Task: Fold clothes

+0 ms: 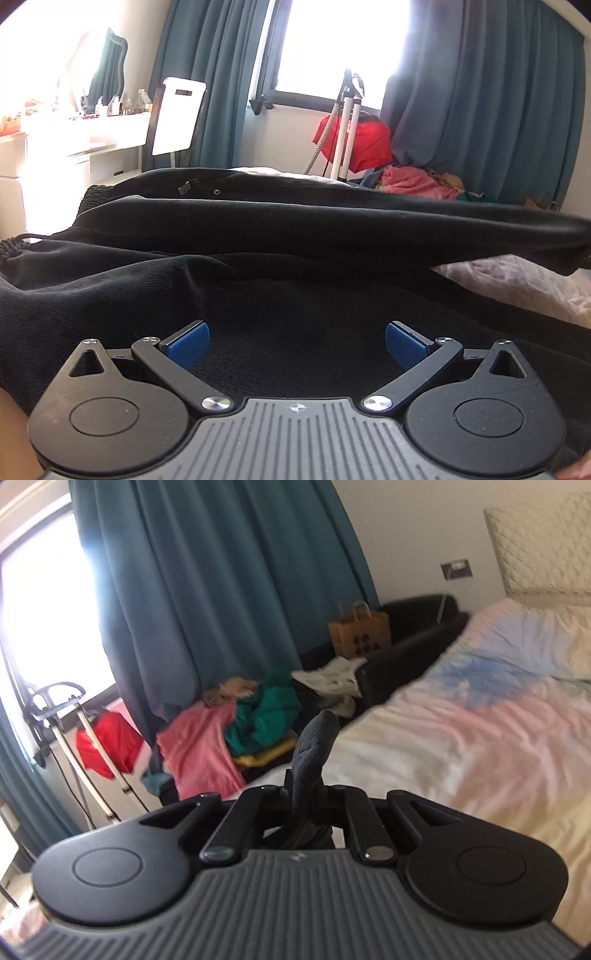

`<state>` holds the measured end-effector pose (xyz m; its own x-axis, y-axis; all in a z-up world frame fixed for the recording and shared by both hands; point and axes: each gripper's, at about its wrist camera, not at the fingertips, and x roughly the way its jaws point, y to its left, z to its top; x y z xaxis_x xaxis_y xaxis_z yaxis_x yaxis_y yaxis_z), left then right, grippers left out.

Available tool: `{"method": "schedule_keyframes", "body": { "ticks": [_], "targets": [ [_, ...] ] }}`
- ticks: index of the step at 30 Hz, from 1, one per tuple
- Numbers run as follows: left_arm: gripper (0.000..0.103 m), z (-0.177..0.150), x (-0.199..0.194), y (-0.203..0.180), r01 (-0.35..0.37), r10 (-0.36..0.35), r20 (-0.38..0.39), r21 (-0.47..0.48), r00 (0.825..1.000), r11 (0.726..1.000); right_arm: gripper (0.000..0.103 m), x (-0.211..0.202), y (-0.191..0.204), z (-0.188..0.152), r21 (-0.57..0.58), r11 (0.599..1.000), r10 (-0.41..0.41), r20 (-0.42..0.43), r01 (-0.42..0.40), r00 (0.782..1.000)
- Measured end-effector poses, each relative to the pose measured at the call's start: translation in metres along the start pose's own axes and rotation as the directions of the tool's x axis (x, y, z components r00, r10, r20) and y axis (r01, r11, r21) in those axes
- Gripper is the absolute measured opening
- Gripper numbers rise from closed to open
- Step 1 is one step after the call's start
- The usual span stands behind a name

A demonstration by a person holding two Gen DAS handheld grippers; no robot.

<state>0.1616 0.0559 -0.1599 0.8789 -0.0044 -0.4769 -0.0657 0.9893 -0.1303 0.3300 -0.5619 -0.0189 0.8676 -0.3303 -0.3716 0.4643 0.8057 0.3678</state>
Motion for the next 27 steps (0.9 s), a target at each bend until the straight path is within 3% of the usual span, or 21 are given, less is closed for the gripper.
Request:
{"method": "schedule_keyframes", "body": {
  "ticks": [5,9,13,23,27],
  "targets": [
    [0.103,-0.002,-0.005,-0.004,0.007,-0.007,0.006,0.023,1.000,1.000,0.011,0.008,-0.068,-0.078,0.036,0.996,-0.071,-0.198,0.080,0.978],
    [0.103,0.001,-0.014,-0.013,-0.026,0.026,0.000,0.061,1.000,0.998,0.021,0.002,-0.087,-0.106,0.072,0.995,-0.057,-0.202,0.073,0.978],
    [0.103,0.011,-0.034,-0.024,-0.050,0.047,0.035,0.109,0.998,0.993,0.031,-0.028,-0.072,-0.095,0.030,0.999,-0.034,-0.173,0.039,0.984],
    [0.103,0.018,-0.078,-0.032,-0.044,0.031,0.095,0.138,0.995,0.989,0.031,-0.132,-0.014,-0.048,-0.157,0.983,0.071,-0.122,-0.090,0.990],
    [0.103,0.020,-0.097,-0.035,-0.039,0.023,0.111,0.153,0.994,0.987,0.031,-0.200,0.024,-0.047,-0.250,0.944,0.189,-0.129,-0.216,0.974]
  ]
}}
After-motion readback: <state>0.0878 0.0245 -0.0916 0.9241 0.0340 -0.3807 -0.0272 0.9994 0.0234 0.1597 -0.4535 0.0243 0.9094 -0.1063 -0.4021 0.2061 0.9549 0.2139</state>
